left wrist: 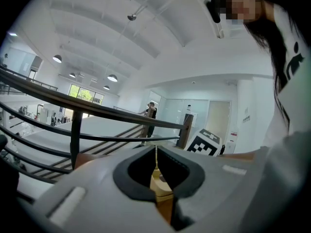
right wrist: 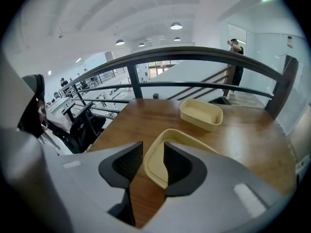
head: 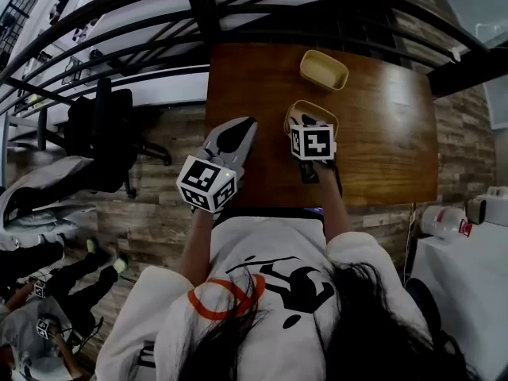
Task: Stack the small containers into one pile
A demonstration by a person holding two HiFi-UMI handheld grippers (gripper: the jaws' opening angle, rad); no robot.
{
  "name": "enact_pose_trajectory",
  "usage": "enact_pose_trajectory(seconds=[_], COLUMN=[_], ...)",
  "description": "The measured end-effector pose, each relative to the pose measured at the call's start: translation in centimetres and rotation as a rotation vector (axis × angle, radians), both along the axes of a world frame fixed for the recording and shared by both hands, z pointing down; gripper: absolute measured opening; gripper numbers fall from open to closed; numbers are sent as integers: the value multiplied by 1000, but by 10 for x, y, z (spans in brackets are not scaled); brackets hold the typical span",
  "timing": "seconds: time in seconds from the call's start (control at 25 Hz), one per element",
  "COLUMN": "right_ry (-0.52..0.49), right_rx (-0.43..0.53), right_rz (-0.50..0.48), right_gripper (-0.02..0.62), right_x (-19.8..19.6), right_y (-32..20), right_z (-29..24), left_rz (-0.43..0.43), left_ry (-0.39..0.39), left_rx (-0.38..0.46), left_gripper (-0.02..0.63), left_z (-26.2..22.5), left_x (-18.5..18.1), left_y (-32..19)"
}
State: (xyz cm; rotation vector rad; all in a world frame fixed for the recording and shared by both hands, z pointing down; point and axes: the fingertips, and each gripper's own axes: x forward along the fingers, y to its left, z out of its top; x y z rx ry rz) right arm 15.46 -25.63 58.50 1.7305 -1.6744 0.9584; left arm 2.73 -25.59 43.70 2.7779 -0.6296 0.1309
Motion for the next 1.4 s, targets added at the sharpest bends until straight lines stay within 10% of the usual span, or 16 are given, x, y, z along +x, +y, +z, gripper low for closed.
enact_pose_trajectory(seconds=[0.52, 1.08, 1.4], right_ry=[40, 159, 252], right_rx=[104, 68, 1], right_rz=[-130, -420, -674], right_gripper=[163, 164, 167], right_x=[79, 192, 190], right_y=[-5, -48, -86], right_z=[-23, 12, 69], left_rz=[-2, -86, -189], left_ry=[-18, -71, -113], left_rx=[-33, -63, -66], left_gripper=[0, 0, 0], left_z=[8, 18, 30], left_x=[54, 116, 128], left_y=[9, 31, 37])
